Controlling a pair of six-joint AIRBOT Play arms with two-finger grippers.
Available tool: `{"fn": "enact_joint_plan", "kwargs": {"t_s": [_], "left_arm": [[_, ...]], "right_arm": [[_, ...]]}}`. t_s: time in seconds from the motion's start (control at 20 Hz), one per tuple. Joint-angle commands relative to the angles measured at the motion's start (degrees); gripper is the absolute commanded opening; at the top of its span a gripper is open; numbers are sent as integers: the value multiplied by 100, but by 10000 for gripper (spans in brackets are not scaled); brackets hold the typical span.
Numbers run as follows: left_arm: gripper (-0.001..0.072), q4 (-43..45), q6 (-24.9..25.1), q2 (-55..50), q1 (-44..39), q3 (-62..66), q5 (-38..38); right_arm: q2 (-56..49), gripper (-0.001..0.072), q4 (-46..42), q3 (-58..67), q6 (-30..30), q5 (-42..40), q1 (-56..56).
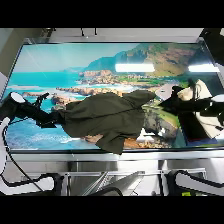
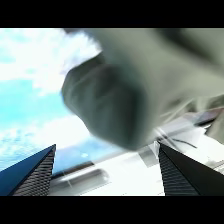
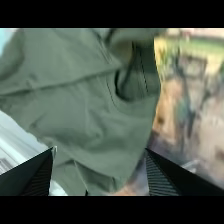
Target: Fold the shirts.
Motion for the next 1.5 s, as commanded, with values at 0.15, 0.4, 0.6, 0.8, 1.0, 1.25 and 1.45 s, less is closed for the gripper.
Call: {"fn": "enact_joint_plan", "kwargs": {"t_s": [0.15, 0.4, 0.6, 0.8, 1.0, 1.25, 1.45], "left_arm": [[694, -1274, 737, 59, 195, -710, 468], [694, -1246, 730, 59, 0, -704, 765], [693, -1246, 732, 57, -2, -706, 876], [509, -1248, 732, 57, -2, -706, 868], [16, -1252, 743, 59, -7, -704, 699], [16, -2247, 870, 667, 140, -638, 107], [16, -4356, 994, 1974, 669, 529, -723]], "right_arm": [[404, 618, -85, -1985, -4, -1429, 1408], [-2, 614, 4, -2013, 136, -2583, 2441], [-278, 432, 496, -2002, -122, -2610, 2492], [-302, 85, 1451, -2000, -745, -2544, 2492], [-269, 22, 1567, -1915, -787, -2170, 2490], [527, 21, 1543, -796, -551, -1311, 2118], [1209, 21, 1545, 1572, -31, -326, 964]]}}
